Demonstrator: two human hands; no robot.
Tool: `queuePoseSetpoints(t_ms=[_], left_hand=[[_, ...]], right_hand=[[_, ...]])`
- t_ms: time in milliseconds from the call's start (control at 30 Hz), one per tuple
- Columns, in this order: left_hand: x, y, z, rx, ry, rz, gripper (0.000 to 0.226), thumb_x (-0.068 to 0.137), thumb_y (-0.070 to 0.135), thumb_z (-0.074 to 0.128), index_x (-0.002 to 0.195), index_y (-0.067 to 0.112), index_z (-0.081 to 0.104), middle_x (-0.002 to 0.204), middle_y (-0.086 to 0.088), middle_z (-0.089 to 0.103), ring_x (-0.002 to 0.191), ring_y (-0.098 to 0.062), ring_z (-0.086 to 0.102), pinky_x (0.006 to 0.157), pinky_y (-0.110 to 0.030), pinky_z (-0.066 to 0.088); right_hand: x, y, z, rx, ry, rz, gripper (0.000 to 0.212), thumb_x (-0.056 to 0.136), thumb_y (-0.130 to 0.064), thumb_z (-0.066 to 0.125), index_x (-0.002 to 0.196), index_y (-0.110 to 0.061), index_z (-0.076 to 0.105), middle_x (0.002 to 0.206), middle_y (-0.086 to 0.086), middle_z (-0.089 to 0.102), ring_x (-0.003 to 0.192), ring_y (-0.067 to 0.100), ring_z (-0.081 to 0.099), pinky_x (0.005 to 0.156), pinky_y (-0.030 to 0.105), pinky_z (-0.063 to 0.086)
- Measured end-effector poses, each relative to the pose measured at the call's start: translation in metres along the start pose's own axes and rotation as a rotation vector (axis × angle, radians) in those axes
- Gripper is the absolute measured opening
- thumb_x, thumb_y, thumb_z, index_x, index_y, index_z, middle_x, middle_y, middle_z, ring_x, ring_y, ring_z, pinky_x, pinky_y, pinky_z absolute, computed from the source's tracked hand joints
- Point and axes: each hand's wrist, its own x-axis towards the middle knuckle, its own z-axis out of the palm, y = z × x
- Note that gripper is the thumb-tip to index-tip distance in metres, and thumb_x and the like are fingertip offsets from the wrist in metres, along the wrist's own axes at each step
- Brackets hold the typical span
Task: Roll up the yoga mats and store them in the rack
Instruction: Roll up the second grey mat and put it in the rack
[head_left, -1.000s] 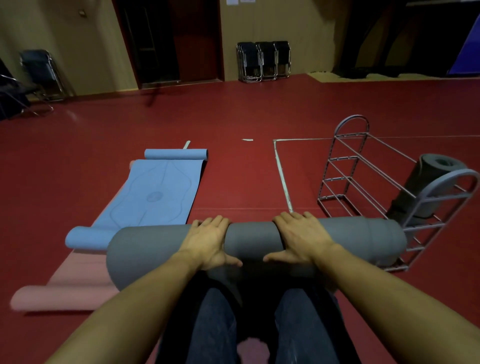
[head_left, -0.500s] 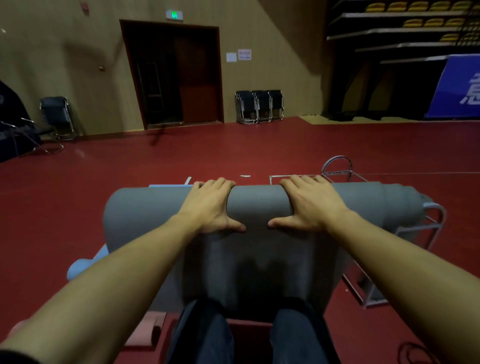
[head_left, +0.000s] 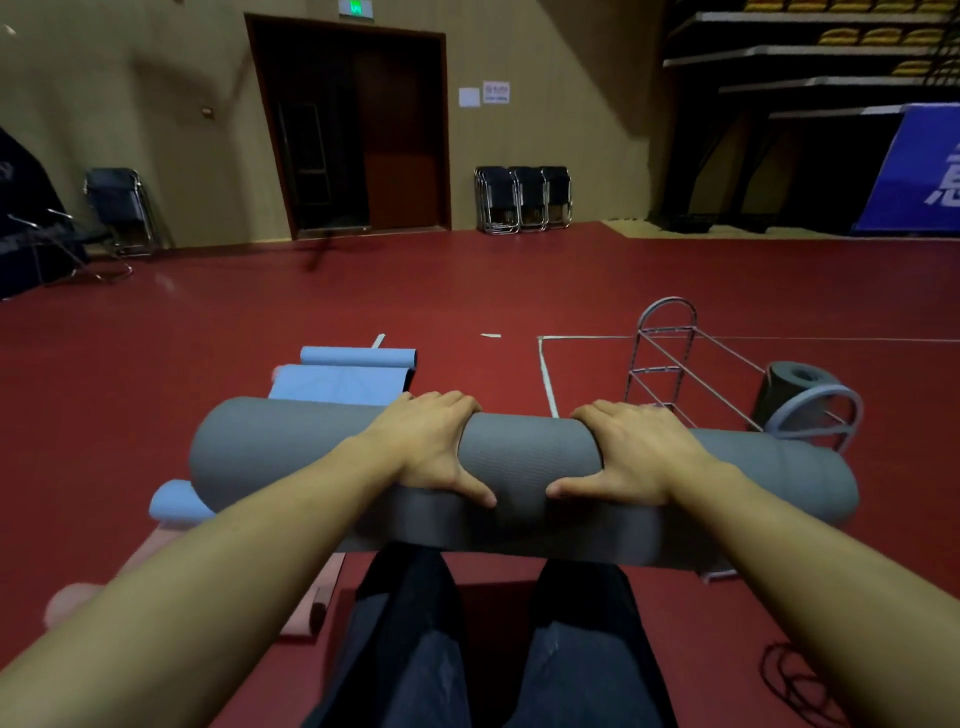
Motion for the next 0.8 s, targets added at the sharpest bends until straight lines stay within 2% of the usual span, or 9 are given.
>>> queuePoseSetpoints(t_ms=[300,433,667,800], left_hand=[[-0.046,0.016,0.048,-0.053,-0.241,-0.015,0.101,0.045,0.099,0.064,0.115,0.027,0.051,0.112,0.008,0.057,0.105,-0.022,0.059,0.09,-0.045,0.051],[-0.055,0.025,0.072,-0.098,-0.331,0.008,0.114,0.047,0.095,0.069,0.138,0.028,0.047,0.128,0.007,0.056,0.117,-0.021,0.057,0.099,-0.042,0.048],[-0.064,0.029,0.09,-0.122,-0.386,0.012,0.117,0.051,0.093,0.071,0.143,0.026,0.044,0.131,0.005,0.055,0.118,-0.022,0.056,0.097,-0.039,0.047],[-0.065,0.029,0.083,-0.117,-0.388,0.035,0.109,0.051,0.093,0.071,0.136,0.03,0.049,0.124,0.006,0.058,0.113,-0.02,0.058,0.094,-0.039,0.049]], right_hand=[[-0.044,-0.03,0.043,0.146,-0.24,-0.004,0.1,0.057,-0.108,0.037,0.123,-0.035,0.054,0.123,-0.012,0.065,0.11,0.02,0.064,0.087,0.041,0.05],[-0.065,-0.04,0.068,0.199,-0.339,0.01,0.102,0.058,-0.107,0.04,0.129,-0.035,0.053,0.128,-0.011,0.064,0.113,0.02,0.063,0.089,0.04,0.049],[-0.075,-0.048,0.085,0.262,-0.37,0.008,0.104,0.055,-0.108,0.04,0.127,-0.034,0.054,0.126,-0.011,0.066,0.111,0.019,0.064,0.093,0.041,0.051],[-0.072,-0.048,0.08,0.287,-0.404,-0.007,0.102,0.055,-0.107,0.043,0.125,-0.034,0.057,0.12,-0.011,0.067,0.106,0.018,0.065,0.092,0.041,0.052]])
